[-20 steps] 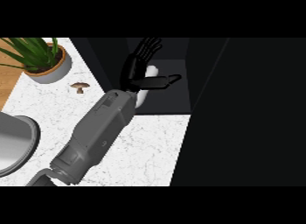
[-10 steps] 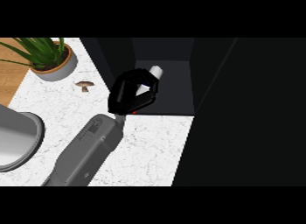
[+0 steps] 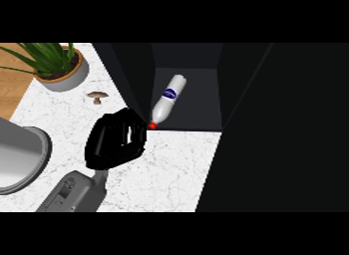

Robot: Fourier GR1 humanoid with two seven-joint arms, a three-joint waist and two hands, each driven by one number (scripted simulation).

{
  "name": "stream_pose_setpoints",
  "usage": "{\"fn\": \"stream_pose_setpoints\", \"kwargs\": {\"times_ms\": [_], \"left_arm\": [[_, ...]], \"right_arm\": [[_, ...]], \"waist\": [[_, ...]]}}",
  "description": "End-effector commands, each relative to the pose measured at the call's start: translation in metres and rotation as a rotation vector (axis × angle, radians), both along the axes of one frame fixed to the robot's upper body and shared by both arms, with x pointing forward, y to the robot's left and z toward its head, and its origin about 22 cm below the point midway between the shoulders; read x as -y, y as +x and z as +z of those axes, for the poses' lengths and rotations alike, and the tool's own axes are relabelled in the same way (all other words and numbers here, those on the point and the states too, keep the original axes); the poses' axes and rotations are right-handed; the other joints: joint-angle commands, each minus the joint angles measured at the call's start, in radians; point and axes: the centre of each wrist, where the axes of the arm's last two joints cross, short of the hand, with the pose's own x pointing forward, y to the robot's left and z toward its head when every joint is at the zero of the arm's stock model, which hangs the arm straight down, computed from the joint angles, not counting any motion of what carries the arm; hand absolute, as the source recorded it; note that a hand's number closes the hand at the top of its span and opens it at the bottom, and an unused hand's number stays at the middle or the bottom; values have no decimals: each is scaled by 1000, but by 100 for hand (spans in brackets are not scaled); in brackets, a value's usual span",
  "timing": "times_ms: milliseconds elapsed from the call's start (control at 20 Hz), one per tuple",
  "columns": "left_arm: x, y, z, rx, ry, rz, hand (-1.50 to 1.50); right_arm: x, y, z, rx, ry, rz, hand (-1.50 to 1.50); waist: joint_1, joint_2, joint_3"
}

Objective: Pick up the bottled water, place it into the cabinet and close the cabinet

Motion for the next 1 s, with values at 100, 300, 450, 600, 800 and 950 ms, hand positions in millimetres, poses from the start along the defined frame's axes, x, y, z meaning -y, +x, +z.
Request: {"fn": "stream_pose_setpoints", "kwargs": {"times_ms": [100, 300, 450, 600, 800, 950], "left_arm": [[-44, -51, 0, -17, -2, 30, 150], [-63, -52, 6, 10, -6, 88, 150], [-69, -58, 13, -1, -11, 111, 150], [-93, -60, 15, 16, -24, 88, 150], [-106, -77, 8, 8, -12, 90, 150], [-105, -80, 5, 3, -30, 97, 150]], "right_arm": [[-25, -10, 21, 17, 56, 93, 150], [-54, -13, 24, -1, 39, 166, 150], [-81, 0, 29, 4, 10, 227, 150], [-116, 4, 18, 53, -24, 255, 150], [-119, 21, 32, 157, -3, 178, 150], [-123, 33, 39, 152, -16, 124, 150]], "waist": [[-3, 3, -1], [-13, 4, -2], [-10, 6, -1], [-4, 6, -2], [11, 7, -3], [9, 9, -3]]}}
